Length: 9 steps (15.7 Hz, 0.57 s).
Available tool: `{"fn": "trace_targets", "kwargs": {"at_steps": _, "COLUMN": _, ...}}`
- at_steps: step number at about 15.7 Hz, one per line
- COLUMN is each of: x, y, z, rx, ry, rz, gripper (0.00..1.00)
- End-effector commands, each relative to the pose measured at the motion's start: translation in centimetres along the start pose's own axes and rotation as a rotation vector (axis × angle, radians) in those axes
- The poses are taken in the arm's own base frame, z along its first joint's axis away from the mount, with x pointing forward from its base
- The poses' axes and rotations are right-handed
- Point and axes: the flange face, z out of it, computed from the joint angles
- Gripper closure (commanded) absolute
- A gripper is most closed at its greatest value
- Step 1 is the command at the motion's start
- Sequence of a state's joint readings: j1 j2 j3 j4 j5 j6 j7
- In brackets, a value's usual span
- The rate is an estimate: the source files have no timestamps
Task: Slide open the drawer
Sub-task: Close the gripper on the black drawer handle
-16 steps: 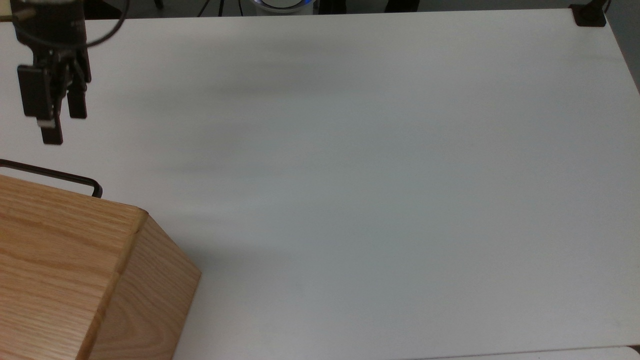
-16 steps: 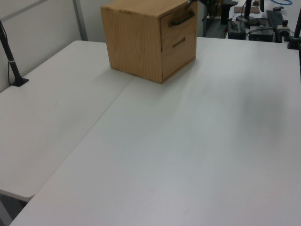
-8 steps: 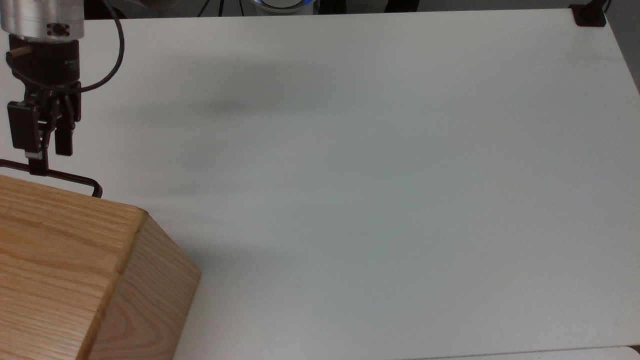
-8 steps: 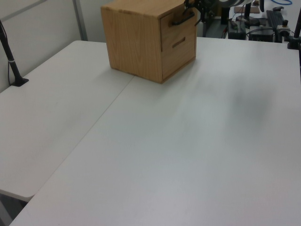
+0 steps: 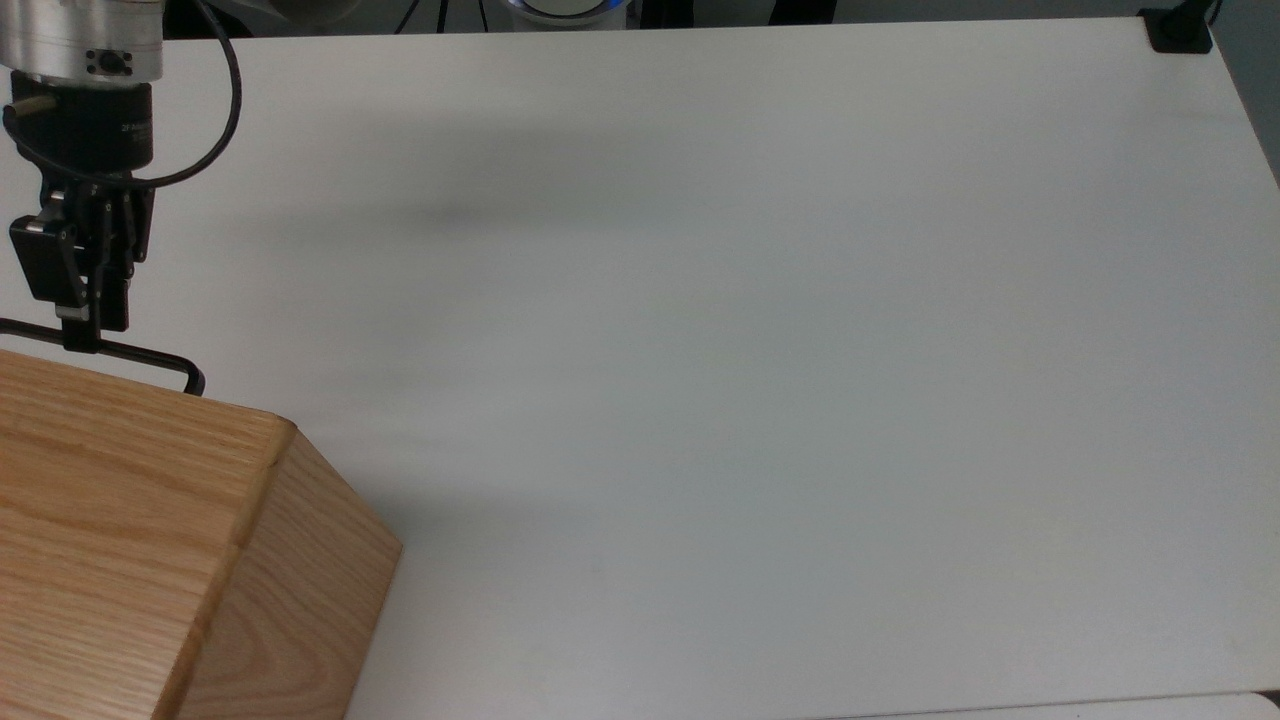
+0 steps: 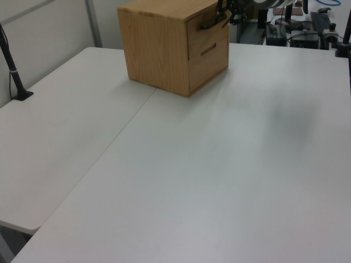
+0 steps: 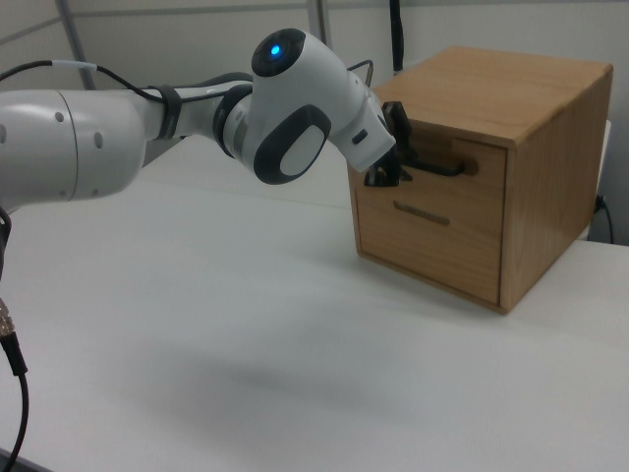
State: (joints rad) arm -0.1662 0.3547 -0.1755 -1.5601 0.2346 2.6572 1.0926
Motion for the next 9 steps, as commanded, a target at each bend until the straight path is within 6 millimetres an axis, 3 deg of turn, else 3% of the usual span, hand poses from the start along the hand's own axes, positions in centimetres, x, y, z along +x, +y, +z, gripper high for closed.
{"fn": "trace_targets", "kwargs": {"at_steps": 1, "x": -0.3, "y": -0.2, "z": 0.1, "rx": 0.013, "ry": -0.006, "rz": 0.022, "gripper": 0.60}}
{"fn": "trace_targets", "kwargs": {"at_steps": 6, "x": -1.1, "y": -0.3, "z": 1.6, "rx": 0.006, "ry": -0.012, "rz": 0.007, "gripper": 0.60}}
{"fn": "trace_targets", "kwargs": {"at_steps": 9, "x": -0.9, "y": -0.3, "z": 1.4, "rx": 0.006, "ry": -0.009, "rz": 0.000, "gripper": 0.79}}
